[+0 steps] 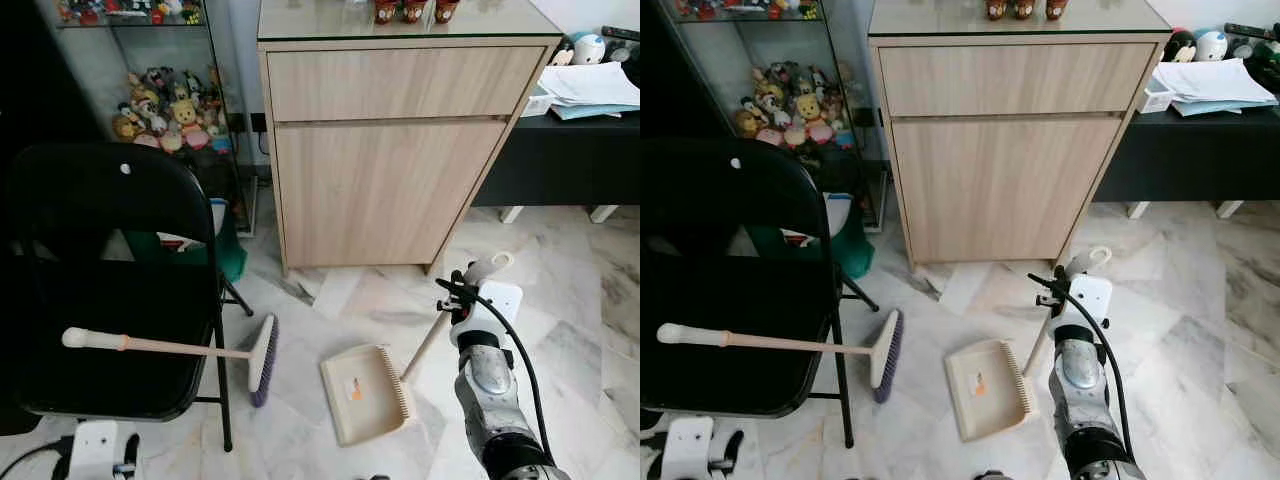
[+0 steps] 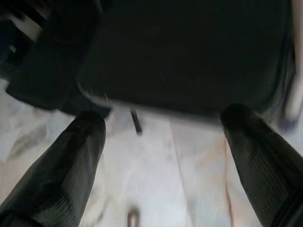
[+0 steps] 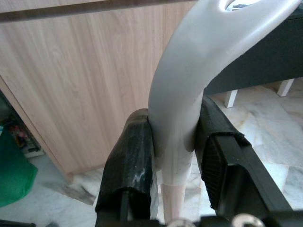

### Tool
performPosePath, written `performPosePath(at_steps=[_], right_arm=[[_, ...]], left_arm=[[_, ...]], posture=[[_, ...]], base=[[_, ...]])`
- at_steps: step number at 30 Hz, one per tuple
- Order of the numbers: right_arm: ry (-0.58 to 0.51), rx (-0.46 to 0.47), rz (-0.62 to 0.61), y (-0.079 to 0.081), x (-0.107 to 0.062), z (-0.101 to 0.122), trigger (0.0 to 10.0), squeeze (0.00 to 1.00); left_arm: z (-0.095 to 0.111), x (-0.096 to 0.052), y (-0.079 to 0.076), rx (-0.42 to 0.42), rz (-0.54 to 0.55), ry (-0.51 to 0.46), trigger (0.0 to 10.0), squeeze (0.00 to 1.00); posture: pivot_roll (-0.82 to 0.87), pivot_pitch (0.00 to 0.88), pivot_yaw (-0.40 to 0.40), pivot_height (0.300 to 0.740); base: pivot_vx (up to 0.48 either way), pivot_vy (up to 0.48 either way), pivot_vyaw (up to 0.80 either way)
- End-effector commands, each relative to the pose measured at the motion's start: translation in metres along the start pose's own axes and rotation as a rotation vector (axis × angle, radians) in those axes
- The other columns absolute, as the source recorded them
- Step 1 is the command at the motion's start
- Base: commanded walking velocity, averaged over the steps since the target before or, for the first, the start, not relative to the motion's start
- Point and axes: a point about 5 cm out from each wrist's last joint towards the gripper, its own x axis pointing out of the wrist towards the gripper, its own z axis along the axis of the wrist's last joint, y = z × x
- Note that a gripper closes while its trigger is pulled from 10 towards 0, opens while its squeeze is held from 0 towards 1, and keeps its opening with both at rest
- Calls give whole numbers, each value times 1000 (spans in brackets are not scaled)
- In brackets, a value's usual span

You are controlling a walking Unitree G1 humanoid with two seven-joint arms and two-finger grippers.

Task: Sweep floor

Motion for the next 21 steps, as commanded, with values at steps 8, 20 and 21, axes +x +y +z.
performPosePath(at_steps=[8,20,21], right_arm=[[-18,6,5,2,2,4,10000,0],[-6,9,10,3,1,2,10000,0],[-7,11,12,4,1,2,10000,0]], left_arm=[[31,9,-12,-90,-89,-145,10000,0],[35,8,-12,-114,-119,-165,10000,1000],[38,10,-12,-155,-99,-171,10000,1000]], posture=[[-52,173,-12,740],[-49,172,-9,740],[-53,174,-11,740]], base=[[0,0,0],[0,0,0],[0,0,0]])
